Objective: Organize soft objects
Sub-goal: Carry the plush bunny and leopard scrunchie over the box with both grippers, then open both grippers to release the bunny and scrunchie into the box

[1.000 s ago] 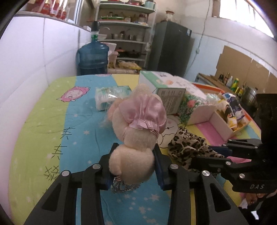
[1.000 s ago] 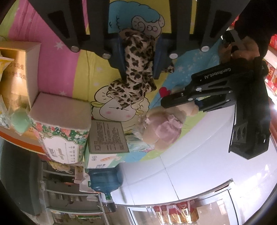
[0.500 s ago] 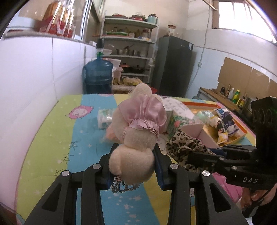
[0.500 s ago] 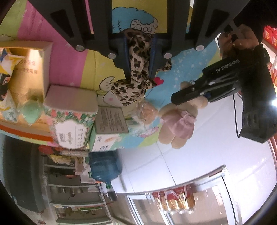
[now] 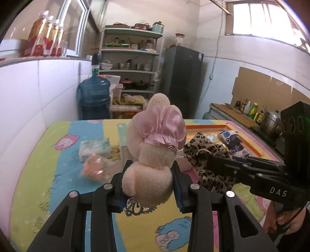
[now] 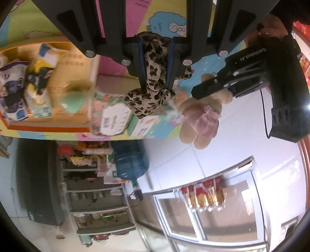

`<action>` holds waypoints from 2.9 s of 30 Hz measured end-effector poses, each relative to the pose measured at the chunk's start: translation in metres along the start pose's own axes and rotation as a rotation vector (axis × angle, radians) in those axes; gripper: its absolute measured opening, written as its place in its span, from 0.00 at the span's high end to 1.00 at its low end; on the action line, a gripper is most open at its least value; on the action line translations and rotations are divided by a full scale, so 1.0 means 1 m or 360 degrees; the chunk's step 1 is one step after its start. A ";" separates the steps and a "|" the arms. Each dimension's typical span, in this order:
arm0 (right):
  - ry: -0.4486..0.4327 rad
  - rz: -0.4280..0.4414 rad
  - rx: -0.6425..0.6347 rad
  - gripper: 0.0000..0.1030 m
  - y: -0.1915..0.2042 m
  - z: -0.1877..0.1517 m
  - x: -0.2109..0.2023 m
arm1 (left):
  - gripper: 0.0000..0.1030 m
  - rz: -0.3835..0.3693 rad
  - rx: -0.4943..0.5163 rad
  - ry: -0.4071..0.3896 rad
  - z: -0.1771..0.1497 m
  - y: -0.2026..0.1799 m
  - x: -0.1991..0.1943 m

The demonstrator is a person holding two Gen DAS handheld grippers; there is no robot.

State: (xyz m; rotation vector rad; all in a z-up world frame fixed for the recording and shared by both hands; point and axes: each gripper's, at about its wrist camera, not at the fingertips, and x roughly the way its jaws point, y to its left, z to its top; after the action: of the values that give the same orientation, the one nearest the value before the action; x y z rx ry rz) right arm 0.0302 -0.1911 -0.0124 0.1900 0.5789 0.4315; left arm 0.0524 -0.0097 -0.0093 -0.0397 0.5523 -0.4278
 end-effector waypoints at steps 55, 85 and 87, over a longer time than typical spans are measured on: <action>-0.0365 -0.0422 0.0375 0.81 -0.233 0.019 -0.112 | 0.62 -0.0103 0.0156 0.0177 0.057 -0.173 0.165; -0.0144 -0.0364 0.0504 0.80 -0.277 -0.003 -0.068 | 0.58 -0.0102 0.0095 0.0342 0.053 -0.175 0.229; -0.0155 -0.0377 0.0503 0.78 -0.277 -0.004 -0.068 | 0.55 -0.0105 0.0083 0.0350 0.053 -0.173 0.230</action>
State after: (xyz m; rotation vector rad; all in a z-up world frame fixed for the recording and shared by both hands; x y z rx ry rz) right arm 0.0709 -0.4685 -0.0633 0.4372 0.5642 0.0983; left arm 0.1899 -0.2649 -0.0529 0.0398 0.7575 -0.5144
